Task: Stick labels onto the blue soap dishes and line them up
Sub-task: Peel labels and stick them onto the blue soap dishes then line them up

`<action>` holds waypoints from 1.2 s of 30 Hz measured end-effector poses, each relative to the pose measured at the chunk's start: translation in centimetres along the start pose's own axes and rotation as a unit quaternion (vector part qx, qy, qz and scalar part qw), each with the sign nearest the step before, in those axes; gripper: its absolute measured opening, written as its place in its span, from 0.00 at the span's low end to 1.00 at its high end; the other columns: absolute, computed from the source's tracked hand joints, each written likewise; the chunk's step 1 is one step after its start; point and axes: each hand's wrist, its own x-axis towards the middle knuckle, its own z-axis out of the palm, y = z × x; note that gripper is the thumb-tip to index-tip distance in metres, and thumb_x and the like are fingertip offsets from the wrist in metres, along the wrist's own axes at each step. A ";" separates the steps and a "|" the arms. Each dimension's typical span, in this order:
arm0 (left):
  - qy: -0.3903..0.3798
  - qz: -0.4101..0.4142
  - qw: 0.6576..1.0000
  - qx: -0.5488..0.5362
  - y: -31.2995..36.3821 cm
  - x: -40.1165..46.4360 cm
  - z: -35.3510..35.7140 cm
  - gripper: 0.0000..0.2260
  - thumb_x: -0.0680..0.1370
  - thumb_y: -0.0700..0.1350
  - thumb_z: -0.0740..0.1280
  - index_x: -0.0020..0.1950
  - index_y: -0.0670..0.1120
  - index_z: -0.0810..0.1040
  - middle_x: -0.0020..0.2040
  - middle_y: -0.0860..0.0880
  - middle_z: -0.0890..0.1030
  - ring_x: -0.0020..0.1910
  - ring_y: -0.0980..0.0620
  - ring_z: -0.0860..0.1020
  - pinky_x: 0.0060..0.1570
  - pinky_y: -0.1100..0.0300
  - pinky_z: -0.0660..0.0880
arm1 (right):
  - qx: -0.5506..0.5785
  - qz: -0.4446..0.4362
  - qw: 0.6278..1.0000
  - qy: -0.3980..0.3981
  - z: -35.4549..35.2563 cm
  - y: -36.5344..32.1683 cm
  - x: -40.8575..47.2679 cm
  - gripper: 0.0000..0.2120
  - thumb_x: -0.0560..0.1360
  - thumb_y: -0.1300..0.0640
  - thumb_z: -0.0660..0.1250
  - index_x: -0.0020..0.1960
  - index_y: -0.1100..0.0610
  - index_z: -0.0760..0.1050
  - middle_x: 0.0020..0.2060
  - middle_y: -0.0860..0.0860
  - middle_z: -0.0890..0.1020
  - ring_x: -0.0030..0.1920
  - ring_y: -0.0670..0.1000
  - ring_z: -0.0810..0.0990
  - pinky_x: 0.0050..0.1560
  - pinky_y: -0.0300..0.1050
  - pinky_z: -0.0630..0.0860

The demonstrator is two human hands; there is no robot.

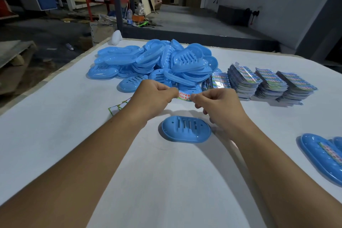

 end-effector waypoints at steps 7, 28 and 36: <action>-0.017 0.012 0.996 0.085 -1.0 0.1 0.2 0.17 0.66 0.56 0.73 0.40 0.41 0.83 0.30 0.51 0.69 0.29 0.54 0.65 0.33 0.60 0.65 | -0.043 0.072 0.995 -0.052 -1.3 -0.2 0.2 0.11 0.66 0.48 0.75 0.31 0.55 0.82 0.31 0.54 0.76 0.34 0.52 0.66 0.30 0.44 0.62; -0.114 0.070 0.971 0.198 0.8 -0.8 -1.5 0.10 0.69 0.59 0.78 0.34 0.55 0.86 0.20 0.57 0.68 0.20 0.58 0.66 0.16 0.71 0.57 | -0.160 0.048 0.978 -0.125 -2.2 -0.3 -1.3 0.19 0.66 0.42 0.79 0.34 0.57 0.83 0.23 0.46 0.69 0.23 0.45 0.62 0.20 0.32 0.58; -0.120 0.047 0.972 0.198 0.4 -0.5 -1.5 0.11 0.68 0.62 0.77 0.36 0.56 0.87 0.29 0.53 0.76 0.29 0.55 0.71 0.35 0.59 0.69 | -0.151 0.067 0.978 -0.129 -2.7 -0.9 -1.4 0.19 0.67 0.42 0.79 0.25 0.52 0.79 0.24 0.46 0.71 0.25 0.47 0.64 0.24 0.38 0.60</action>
